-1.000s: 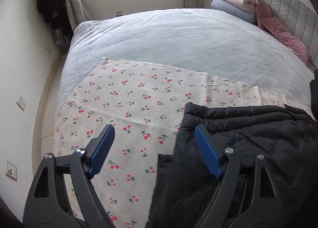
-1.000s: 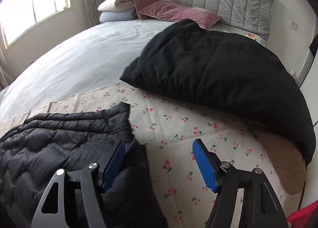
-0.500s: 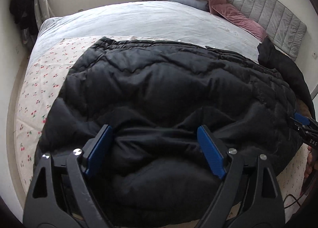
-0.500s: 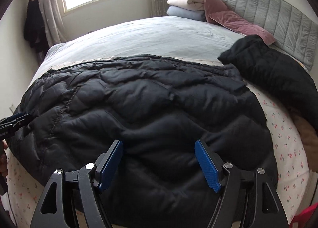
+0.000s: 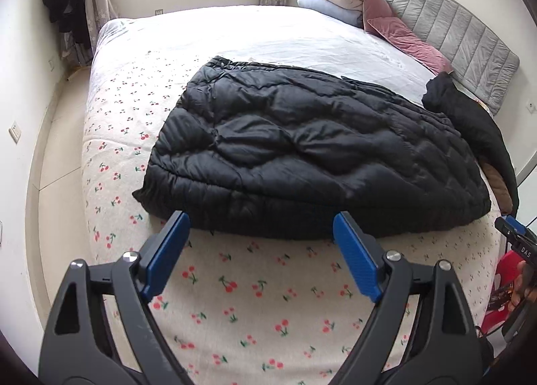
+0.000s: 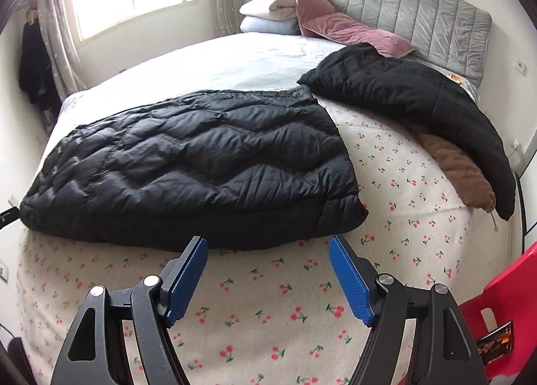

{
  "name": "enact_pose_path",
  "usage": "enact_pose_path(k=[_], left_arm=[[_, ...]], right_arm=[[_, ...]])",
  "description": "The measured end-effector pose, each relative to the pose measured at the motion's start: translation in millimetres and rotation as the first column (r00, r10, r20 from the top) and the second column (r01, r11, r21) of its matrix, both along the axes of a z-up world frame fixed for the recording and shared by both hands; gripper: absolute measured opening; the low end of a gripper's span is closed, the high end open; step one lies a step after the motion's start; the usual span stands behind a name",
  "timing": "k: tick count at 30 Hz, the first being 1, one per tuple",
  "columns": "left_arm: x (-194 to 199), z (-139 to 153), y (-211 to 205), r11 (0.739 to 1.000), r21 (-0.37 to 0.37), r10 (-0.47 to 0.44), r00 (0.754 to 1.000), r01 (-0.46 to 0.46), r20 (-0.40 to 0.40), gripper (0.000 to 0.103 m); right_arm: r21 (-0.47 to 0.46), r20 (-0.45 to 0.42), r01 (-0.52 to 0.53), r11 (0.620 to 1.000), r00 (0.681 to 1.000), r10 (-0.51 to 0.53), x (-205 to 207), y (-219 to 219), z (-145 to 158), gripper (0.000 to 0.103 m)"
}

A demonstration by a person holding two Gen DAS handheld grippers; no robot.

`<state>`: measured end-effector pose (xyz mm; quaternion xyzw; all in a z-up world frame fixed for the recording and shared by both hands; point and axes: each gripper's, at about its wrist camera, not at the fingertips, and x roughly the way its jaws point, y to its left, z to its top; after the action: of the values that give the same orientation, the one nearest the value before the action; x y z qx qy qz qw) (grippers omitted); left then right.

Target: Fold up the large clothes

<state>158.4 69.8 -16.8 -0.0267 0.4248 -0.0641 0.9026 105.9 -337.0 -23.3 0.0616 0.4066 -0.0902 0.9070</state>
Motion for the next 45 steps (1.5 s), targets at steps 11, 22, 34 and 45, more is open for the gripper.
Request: enact_pose_path(k=[11,22,34,45], left_arm=[[-65.8,8.7,-37.9,0.998,0.057,-0.007,1.0,0.008,-0.01,0.1],[-91.1,-21.4,-73.5,0.995,0.097,0.029,0.995,-0.02,-0.096,0.1],[-97.2,-20.1,-94.9,0.993,0.121,0.004,0.997,0.005,-0.072,0.1],[-99.1,-21.6,-98.5,0.991,0.13,-0.003,0.998,0.012,-0.07,0.1]], right_arm=[[-0.023,0.077,-0.032,0.999,0.996,0.034,-61.8,75.6,28.1,0.086],[-0.023,0.014,-0.087,0.996,0.996,0.087,-70.7,136.4,3.4,0.088],[0.002,-0.022,-0.091,0.996,0.996,0.091,-66.5,136.1,-7.5,0.088],[0.018,-0.038,-0.083,0.996,0.996,0.083,-64.6,135.3,-12.3,0.088]])
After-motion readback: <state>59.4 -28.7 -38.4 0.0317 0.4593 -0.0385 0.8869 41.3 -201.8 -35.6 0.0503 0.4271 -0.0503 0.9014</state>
